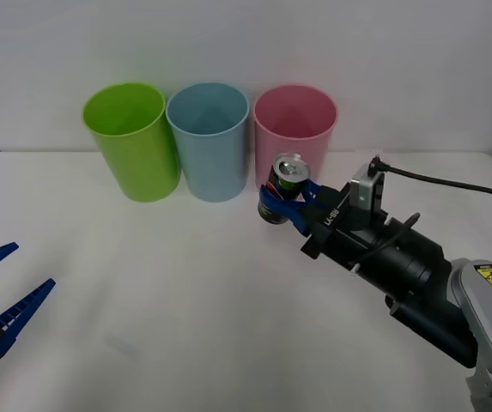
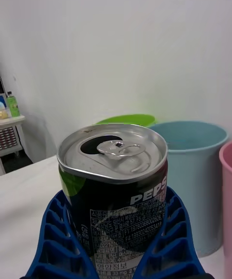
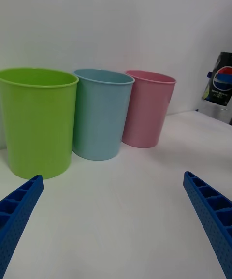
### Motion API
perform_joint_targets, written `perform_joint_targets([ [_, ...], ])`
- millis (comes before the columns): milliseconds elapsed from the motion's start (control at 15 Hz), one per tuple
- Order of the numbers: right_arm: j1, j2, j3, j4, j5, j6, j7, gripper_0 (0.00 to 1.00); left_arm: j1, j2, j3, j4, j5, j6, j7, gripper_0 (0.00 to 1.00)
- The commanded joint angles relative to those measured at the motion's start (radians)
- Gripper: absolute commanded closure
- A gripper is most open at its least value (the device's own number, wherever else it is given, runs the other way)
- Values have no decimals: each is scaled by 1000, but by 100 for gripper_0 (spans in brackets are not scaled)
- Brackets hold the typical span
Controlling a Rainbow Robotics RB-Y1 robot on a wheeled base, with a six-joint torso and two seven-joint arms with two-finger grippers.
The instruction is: Grasp the object on the table and drop it into the matching bin: aluminum can to the light blue bin, PET bottle to the pink bin.
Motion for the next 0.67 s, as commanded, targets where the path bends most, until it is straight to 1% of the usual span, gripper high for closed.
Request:
perform_joint_targets([
  [67,-55,-1,1,-4,22,9,-22,100,0,0,0,0,0,0,0,0],
  [133,-83,-1,1,-1,38,17,-39,100,0,0,0,0,0,0,0,0],
  [267,-157,-1,2,30,55,17,-122,100,0,0,0,0,0,0,0,0],
  [333,-198,-1,2,61,66,17,-131,100,0,0,0,0,0,0,0,0],
  [667,-453,6,1,303,66,15,-136,100,0,0,0,0,0,0,0,0],
])
